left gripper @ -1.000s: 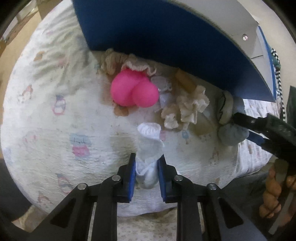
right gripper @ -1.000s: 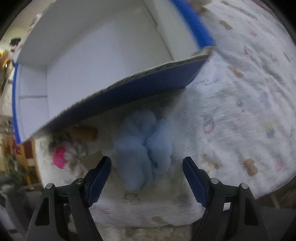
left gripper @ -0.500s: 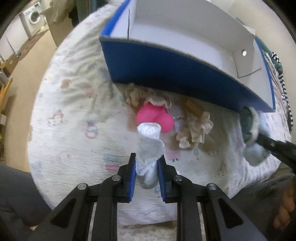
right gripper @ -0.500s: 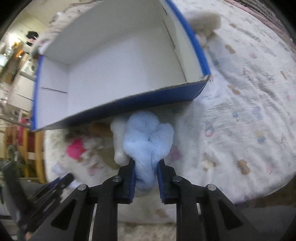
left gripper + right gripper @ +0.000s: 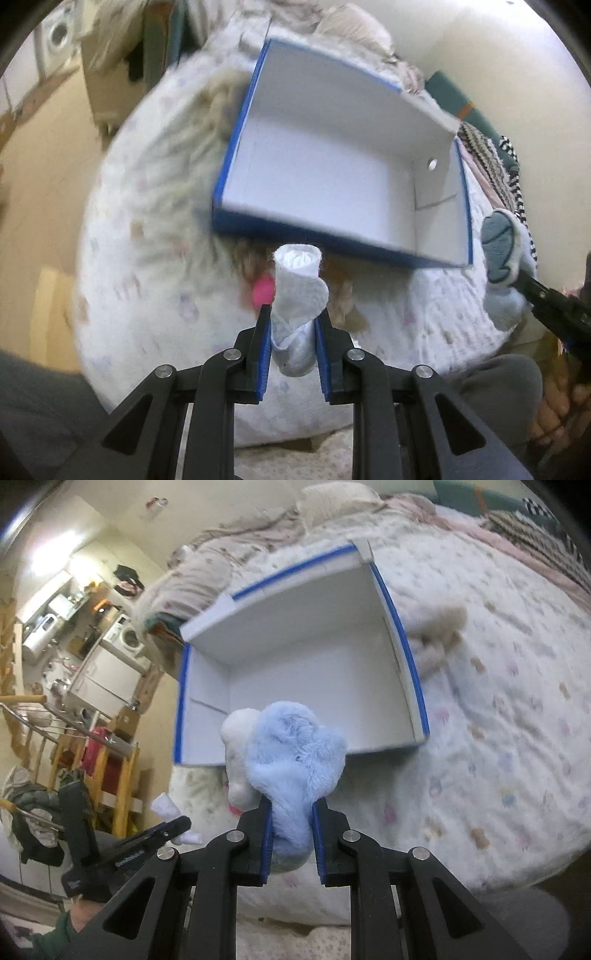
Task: Organize soft objects
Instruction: 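Carry the white sock with the left tool while the right tool carries the blue plush into the box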
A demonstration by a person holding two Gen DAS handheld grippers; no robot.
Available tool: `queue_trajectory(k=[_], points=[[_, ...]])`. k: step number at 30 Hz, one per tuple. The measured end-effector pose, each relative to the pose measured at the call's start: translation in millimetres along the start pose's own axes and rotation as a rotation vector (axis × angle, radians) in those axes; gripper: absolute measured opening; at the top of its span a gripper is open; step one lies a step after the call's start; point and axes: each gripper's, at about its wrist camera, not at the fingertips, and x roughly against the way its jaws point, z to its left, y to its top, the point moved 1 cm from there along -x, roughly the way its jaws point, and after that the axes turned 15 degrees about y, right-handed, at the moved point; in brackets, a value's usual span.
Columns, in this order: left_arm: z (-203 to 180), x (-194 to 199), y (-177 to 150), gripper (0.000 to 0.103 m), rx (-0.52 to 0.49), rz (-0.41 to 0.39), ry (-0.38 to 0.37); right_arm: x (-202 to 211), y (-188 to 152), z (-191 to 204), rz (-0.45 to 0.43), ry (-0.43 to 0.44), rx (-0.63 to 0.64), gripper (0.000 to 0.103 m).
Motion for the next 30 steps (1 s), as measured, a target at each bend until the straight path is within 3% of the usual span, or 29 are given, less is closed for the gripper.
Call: queue_trajectory(k=[4, 9, 16, 21, 26, 30], points=[[-7.7, 16.9, 28.7, 0.019, -0.05, -0.073, 0.045, 5.1, 19.9, 7.7, -0.026, 0.002, 0.034, 0.02], [-25.8, 8.2, 64.4, 0.019, -0.086, -0.091, 0.083, -7.9, 43.8, 14.6, -0.036, -0.006, 0.064, 0.02], [-65.0, -34.6, 90.4, 0.019, -0.189, -0.104, 0.162, -40.2, 71.1, 2.8, -0.069, -0.03, 0.076, 0.02], [-81.6, -70.4, 103.0, 0.02, -0.211, -0.072, 0.175, -69.7, 81.2, -26.2, -0.087, -0.026, 0.024, 0.02], [-90.7, -96.3, 106.7, 0.02, -0.253, -0.131, 0.232, -96.9, 81.3, -47.0, -0.041, -0.072, -0.001, 0.02], [-87.9, -115.0, 108.3, 0.02, -0.225, -0.104, 0.232, -113.9, 80.9, -53.3, -0.001, -0.081, -0.006, 0.02]])
